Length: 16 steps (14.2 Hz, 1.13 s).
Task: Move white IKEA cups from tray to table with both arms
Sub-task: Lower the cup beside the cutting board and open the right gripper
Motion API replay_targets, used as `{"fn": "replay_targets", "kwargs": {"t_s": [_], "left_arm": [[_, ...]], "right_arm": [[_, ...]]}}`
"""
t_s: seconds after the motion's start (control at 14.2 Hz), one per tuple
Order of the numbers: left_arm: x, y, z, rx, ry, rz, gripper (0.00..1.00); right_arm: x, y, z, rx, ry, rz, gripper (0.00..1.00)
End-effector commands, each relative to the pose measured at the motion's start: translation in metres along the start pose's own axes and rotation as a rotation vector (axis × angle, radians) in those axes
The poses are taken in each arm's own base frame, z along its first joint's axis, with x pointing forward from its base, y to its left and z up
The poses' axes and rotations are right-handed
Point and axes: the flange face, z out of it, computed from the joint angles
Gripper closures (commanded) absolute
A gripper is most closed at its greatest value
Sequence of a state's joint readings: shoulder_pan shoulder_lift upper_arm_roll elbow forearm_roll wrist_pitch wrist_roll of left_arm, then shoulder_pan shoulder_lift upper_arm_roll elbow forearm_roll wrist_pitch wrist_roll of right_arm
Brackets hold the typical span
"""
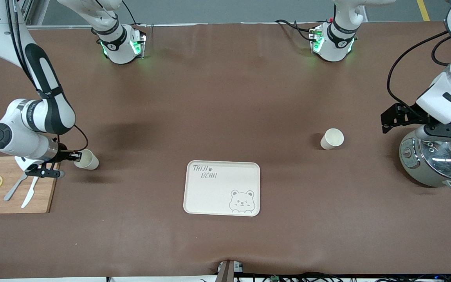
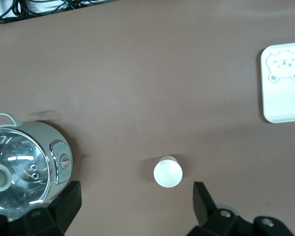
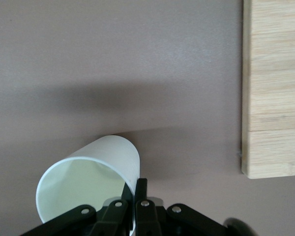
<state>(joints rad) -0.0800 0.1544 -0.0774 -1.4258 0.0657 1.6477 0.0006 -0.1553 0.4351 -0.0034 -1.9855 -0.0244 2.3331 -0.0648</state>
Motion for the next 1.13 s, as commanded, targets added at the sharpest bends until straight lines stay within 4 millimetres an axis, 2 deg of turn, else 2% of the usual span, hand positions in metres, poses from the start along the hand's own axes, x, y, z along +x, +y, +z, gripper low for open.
{"fn": "replay_targets", "kwargs": {"t_s": [0.0,0.07,0.14,0.63,0.78,1.06], "left_arm": [[-0.005,-0.001,0.0,0.022,-0.041,0.019,0.0],[-0.007,-0.001,0.002,0.019,-0.058,0.017,0.0],[-0.007,-0.001,0.002,0.017,-0.064,0.017,0.0],[-0.009,0.001,0.007,0.006,-0.092,0.018,0.0],[-0.009,0.0,0.007,0.006,-0.092,0.017,0.0],[-0.009,-0.001,0.007,0.006,-0.092,0.012,0.0]], "right_arm": [[-0.007,0.002,-0.005,-0.004,0.014,-0.019,0.68],[-0.006,0.004,-0.006,-0.002,0.015,-0.014,0.26],[-0.007,0.003,-0.002,0.005,0.008,-0.007,0.0],[-0.008,0.0,-0.015,0.003,-0.061,-0.023,0.0],[-0.001,0.0,-0.031,0.0,-0.093,-0.01,0.0],[0.001,0.003,-0.045,-0.001,-0.126,-0.01,0.0]]}}
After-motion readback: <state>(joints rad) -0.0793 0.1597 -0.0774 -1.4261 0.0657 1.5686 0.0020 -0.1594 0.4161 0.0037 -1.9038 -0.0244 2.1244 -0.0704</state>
